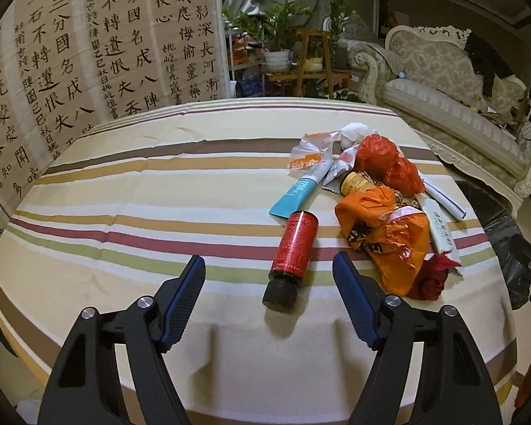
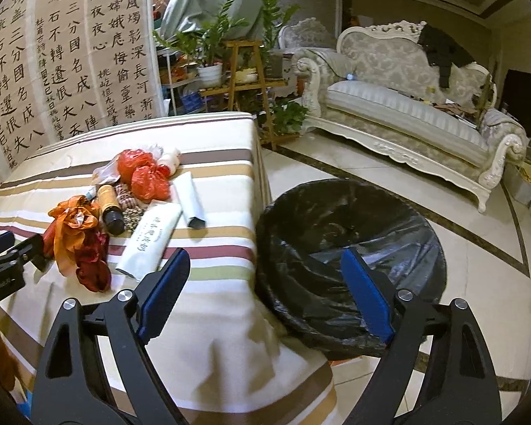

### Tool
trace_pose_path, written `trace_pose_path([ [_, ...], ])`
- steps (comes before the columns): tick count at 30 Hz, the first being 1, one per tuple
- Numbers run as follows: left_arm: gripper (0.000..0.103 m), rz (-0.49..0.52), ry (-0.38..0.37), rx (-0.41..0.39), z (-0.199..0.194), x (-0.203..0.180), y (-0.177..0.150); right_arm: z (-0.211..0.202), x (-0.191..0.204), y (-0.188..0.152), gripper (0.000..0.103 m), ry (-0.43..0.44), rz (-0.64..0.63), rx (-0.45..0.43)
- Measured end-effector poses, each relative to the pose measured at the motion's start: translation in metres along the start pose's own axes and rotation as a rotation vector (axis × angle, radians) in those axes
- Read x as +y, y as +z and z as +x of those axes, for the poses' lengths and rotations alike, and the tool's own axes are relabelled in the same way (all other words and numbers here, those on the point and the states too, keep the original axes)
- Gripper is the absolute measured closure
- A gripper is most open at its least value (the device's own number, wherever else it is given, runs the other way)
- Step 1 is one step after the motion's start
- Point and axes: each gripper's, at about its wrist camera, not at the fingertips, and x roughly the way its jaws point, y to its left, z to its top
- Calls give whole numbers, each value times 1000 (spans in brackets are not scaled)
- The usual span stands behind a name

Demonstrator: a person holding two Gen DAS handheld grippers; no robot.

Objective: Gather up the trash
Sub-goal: 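Grasp the red can with the left tool while the right tool grasps the orange plastic bag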

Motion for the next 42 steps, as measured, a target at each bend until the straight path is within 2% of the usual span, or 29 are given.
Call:
trace_pose_path([
  [3, 46, 10, -12, 28, 9, -1, 4, 2, 7, 3, 20, 13, -13, 2],
  [8, 57, 22, -37, 77, 22, 0, 4, 2, 20, 8, 23, 42, -30, 1],
  [10, 65, 31, -57, 88, 25, -2, 3, 1, 25, 9, 23, 55, -40, -1],
  [12, 78, 40, -58, 94, 26, -3, 1, 1, 31, 10, 23, 68, -49, -1],
  [18, 78, 13, -55, 73, 19, 6, -1, -3, 52, 16, 24, 107, -91, -8],
  [26, 78, -31, 25, 38, 2, 42, -6, -5, 97, 25, 25, 187, -166, -14],
  [28, 78, -46, 47, 34, 0, 53, -7, -4, 111, 27, 27, 207, -192, -15],
  [29, 78, -52, 56, 33, -1, 57, -8, -4, 111, 27, 32, 207, -192, -15],
  [34, 78, -87, 91, 31, -2, 79, -12, 9, 142, 29, 35, 237, -236, 11],
  [37, 78, -106, 95, 31, -2, 86, -13, 17, 153, 28, 47, 248, -257, 37],
  [39, 78, -112, 93, 30, -2, 88, -14, 22, 160, 28, 60, 249, -274, 57],
  [42, 78, -123, 83, 29, -1, 88, -15, 20, 163, 27, 65, 266, -270, 55],
])
